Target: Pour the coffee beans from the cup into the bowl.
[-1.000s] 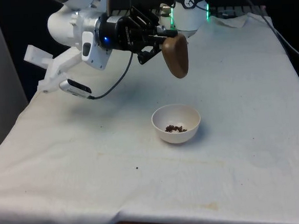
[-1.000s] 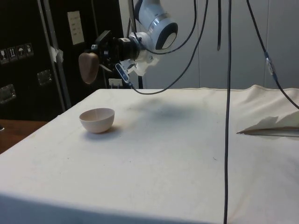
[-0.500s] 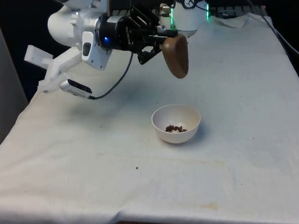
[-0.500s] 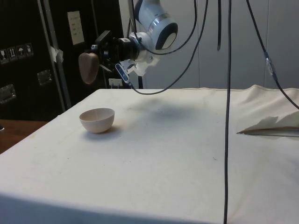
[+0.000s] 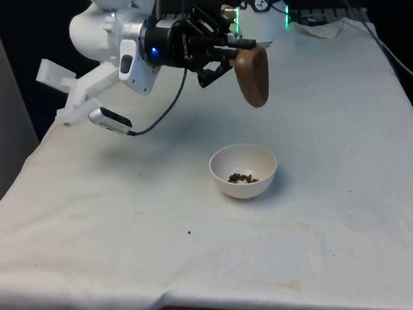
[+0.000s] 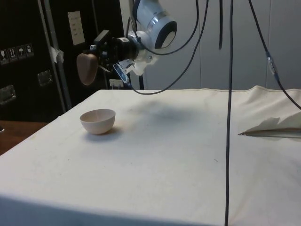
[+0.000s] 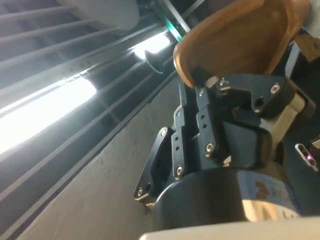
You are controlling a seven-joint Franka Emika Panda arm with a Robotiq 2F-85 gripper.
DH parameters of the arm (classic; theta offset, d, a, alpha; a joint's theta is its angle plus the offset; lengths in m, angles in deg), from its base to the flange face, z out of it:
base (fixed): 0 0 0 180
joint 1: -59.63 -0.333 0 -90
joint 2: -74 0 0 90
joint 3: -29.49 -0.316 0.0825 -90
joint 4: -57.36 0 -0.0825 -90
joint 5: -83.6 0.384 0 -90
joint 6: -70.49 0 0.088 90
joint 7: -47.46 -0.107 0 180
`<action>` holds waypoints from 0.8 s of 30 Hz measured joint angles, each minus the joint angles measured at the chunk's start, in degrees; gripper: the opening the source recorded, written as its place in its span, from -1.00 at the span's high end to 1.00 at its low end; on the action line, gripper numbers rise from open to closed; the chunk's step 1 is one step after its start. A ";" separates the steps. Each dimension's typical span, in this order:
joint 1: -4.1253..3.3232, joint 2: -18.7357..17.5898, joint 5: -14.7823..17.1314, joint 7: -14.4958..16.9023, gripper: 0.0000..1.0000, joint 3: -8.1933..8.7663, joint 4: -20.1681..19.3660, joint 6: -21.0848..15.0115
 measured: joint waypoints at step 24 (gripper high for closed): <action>-2.01 4.35 -5.16 2.98 0.97 0.00 -1.60 -4.13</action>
